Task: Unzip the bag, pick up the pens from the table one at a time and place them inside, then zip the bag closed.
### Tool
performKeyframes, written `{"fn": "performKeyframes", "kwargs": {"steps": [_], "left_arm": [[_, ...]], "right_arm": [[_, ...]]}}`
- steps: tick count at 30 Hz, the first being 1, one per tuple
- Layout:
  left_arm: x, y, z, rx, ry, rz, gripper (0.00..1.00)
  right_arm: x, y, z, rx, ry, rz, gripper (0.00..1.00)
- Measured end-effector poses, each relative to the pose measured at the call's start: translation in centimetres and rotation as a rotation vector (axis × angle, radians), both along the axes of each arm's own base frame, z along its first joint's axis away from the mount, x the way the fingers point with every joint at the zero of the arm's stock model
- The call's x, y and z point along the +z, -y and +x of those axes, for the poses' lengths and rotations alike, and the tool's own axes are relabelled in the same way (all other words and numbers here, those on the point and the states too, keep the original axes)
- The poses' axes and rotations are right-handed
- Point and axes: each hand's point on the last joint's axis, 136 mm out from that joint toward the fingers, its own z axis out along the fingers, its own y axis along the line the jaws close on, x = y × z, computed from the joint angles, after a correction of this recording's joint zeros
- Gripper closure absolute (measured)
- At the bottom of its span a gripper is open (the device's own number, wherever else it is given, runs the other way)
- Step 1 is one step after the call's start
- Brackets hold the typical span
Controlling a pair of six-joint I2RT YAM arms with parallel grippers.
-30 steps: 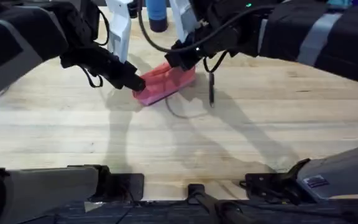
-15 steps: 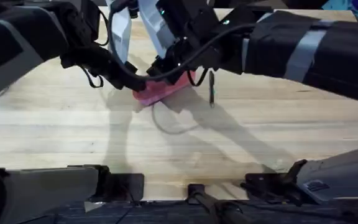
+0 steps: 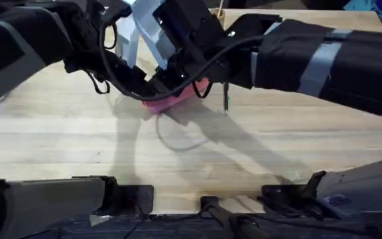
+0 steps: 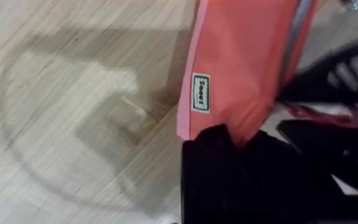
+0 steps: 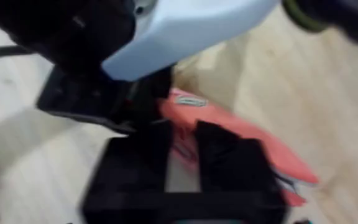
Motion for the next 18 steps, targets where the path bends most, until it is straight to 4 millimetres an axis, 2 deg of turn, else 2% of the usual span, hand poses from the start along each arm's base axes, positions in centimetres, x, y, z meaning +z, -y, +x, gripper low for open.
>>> {"fn": "performKeyframes", "kwargs": {"steps": [6,8,13,18], "left_arm": [[0.0,-0.1,0.0,-0.011,0.007,0.007,0.958],[0.0,-0.1,0.2,-0.01,0.013,0.005,0.959],[0.0,-0.1,0.2,-0.007,0.012,0.005,0.958],[0.0,-0.1,0.2,-0.005,0.012,0.004,0.959]], "right_arm": [[1.7,1.9,2.0,-0.086,0.085,-0.024,0.048],[2.8,2.2,1.9,-0.09,0.108,-0.017,0.009],[4.9,3.1,0.8,-0.056,0.141,-0.033,0.005],[4.7,4.8,1.3,-0.07,0.133,-0.075,0.005]]}}
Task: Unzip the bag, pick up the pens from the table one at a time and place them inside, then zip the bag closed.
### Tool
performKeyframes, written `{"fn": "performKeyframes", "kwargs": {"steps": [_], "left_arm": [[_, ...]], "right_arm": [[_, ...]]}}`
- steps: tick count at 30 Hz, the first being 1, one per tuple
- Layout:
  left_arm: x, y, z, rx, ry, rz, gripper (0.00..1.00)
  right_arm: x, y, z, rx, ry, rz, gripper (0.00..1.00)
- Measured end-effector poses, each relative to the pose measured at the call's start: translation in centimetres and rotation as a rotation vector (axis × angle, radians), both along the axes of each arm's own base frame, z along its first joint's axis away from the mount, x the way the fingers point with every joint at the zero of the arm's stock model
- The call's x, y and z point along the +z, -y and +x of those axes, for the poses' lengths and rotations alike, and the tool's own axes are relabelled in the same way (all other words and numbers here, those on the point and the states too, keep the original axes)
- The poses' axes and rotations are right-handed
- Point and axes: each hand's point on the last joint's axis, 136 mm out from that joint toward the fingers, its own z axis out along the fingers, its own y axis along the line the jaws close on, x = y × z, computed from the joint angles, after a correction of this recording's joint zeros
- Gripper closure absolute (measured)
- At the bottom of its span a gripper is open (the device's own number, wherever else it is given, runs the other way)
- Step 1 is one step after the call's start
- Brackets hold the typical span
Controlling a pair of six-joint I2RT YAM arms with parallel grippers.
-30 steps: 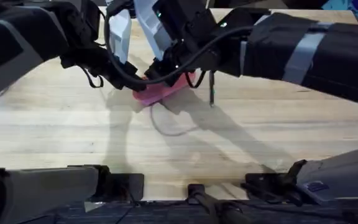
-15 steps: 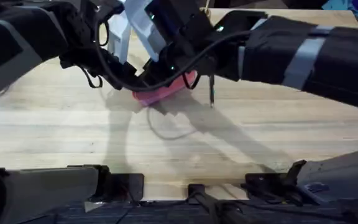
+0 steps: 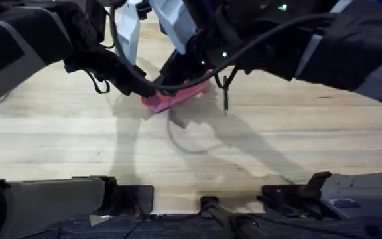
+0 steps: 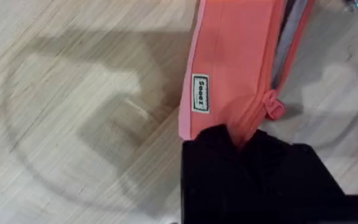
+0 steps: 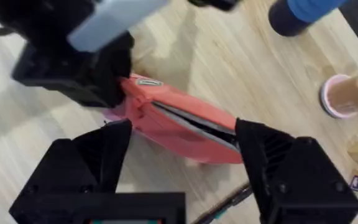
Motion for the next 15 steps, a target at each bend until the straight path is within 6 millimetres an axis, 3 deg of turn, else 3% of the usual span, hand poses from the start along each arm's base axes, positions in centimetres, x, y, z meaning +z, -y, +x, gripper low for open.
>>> {"fn": "performKeyframes", "kwargs": {"steps": [1,2,7,8,9,11,12,13,15], "left_arm": [[0.0,0.0,0.0,0.001,0.0,0.0,0.952],[0.0,0.0,0.0,0.0,0.001,0.0,0.875],[0.1,0.1,0.2,0.002,0.005,-0.008,0.129],[0.1,0.1,0.1,0.006,0.003,-0.01,0.041],[0.1,0.1,0.1,0.006,0.003,-0.011,0.018],[0.1,0.2,0.1,0.006,0.003,-0.012,0.007],[0.2,0.3,0.1,0.005,0.003,-0.019,0.006],[0.2,0.3,0.1,0.004,0.003,-0.023,0.006],[0.3,0.5,0.1,0.001,0.002,-0.032,0.006]], "right_arm": [[0.0,0.2,0.2,-0.005,-0.001,-0.003,0.005],[0.0,0.4,0.4,-0.012,-0.001,-0.001,0.005],[0.0,1.3,1.3,-0.039,0.0,0.001,0.005],[0.0,1.4,1.4,-0.042,0.0,0.001,0.005],[0.0,1.5,1.5,-0.045,0.0,0.001,0.005],[0.0,1.8,1.8,-0.053,0.001,0.0,0.301],[0.0,2.1,2.0,-0.061,0.002,0.0,0.737],[0.0,2.2,2.1,-0.065,0.001,0.0,0.887],[0.0,2.4,2.3,-0.072,0.0,0.002,0.965]]}}
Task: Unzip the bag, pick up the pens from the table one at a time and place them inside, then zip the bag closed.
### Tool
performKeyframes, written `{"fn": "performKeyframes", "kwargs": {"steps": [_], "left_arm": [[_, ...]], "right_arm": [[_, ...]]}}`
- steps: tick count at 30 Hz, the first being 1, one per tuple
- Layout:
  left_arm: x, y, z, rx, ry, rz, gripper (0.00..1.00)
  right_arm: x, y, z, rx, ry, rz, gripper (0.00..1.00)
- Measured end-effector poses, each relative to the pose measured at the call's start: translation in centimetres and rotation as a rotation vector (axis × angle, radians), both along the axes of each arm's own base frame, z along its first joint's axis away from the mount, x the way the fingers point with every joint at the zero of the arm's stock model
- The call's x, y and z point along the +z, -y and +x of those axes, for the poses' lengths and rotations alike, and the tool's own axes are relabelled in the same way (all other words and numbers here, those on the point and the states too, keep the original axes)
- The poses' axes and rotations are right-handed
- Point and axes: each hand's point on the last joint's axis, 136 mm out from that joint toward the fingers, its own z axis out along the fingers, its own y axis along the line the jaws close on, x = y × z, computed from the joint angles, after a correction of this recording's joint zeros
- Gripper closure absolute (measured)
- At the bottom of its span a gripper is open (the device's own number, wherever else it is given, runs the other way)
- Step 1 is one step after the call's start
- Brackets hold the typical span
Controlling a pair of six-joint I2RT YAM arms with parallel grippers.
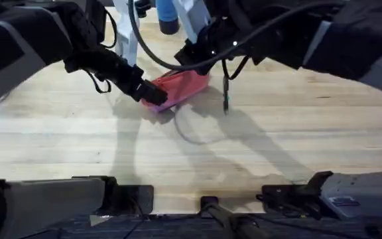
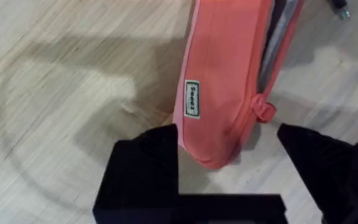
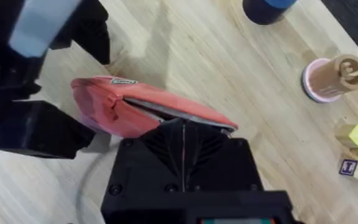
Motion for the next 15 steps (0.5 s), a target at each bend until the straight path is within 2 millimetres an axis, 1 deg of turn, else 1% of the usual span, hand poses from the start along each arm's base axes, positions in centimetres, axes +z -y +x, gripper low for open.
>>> {"fn": "performKeyframes", "kwargs": {"steps": [3,5,10,13,15], "left_arm": [[0.2,0.1,-0.2,-0.001,-0.001,-0.006,0.006],[1.0,0.0,-0.4,0.002,0.016,-0.007,0.006],[4.7,-1.1,-1.3,0.041,0.126,-0.005,0.006],[7.5,-1.8,-1.9,0.068,0.227,0.001,0.007],[9.2,-2.0,-2.4,0.075,0.295,0.005,0.007]], "right_arm": [[0.0,0.3,0.3,-0.001,0.005,-0.007,0.972],[0.0,0.5,0.4,0.002,0.009,-0.013,0.973],[0.2,0.5,0.3,0.036,0.002,-0.013,0.973],[1.2,0.5,0.7,0.052,0.005,0.012,0.973],[2.1,0.8,1.4,0.051,0.014,0.032,0.973]]}}
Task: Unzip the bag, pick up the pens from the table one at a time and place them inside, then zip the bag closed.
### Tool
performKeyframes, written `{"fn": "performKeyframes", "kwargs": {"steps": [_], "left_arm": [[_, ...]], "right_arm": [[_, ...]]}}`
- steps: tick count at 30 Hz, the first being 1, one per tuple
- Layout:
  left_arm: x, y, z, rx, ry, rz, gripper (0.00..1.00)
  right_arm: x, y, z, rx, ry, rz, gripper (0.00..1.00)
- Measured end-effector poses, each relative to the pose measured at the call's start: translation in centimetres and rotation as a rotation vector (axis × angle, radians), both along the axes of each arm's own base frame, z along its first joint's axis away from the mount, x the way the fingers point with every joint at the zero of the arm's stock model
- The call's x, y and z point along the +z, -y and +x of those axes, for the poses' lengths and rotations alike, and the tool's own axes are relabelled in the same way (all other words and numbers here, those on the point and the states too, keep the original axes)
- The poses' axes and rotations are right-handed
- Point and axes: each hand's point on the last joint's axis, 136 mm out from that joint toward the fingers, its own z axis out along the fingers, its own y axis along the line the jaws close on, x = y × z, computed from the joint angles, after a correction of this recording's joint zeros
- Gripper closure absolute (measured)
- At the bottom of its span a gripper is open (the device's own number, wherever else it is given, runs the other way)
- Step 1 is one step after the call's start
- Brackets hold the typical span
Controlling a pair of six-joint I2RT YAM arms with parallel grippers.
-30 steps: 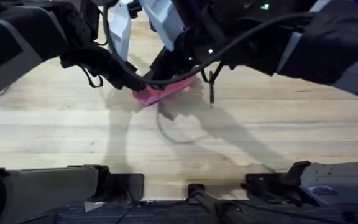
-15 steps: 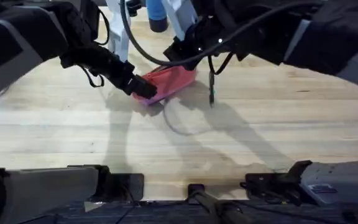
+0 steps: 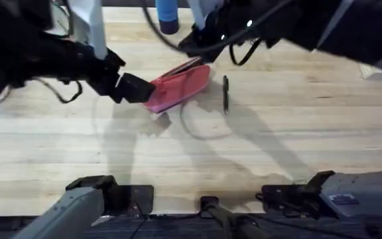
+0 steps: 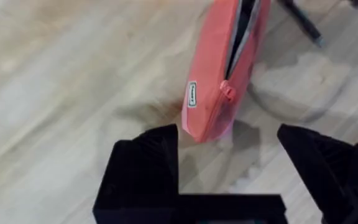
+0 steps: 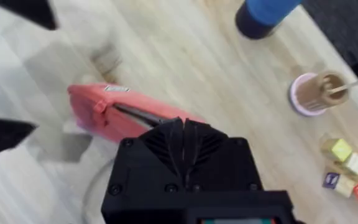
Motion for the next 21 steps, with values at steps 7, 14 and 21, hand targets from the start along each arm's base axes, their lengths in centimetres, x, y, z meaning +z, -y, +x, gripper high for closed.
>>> {"fn": "performKeyframes", "kwargs": {"steps": [7,14,21], "left_arm": [[5.7,0.2,-2.7,0.002,0.244,0.021,0.007],[9.2,0.5,-6.0,-0.001,0.411,0.038,0.007],[9.6,0.6,-7.5,-0.002,0.436,0.041,0.007]], "right_arm": [[1.4,0.9,1.2,0.05,0.049,-0.009,0.974],[1.2,0.6,1.1,0.133,0.092,-0.06,0.973],[-1.5,-0.6,-0.5,0.482,0.163,-0.217,0.973]]}}
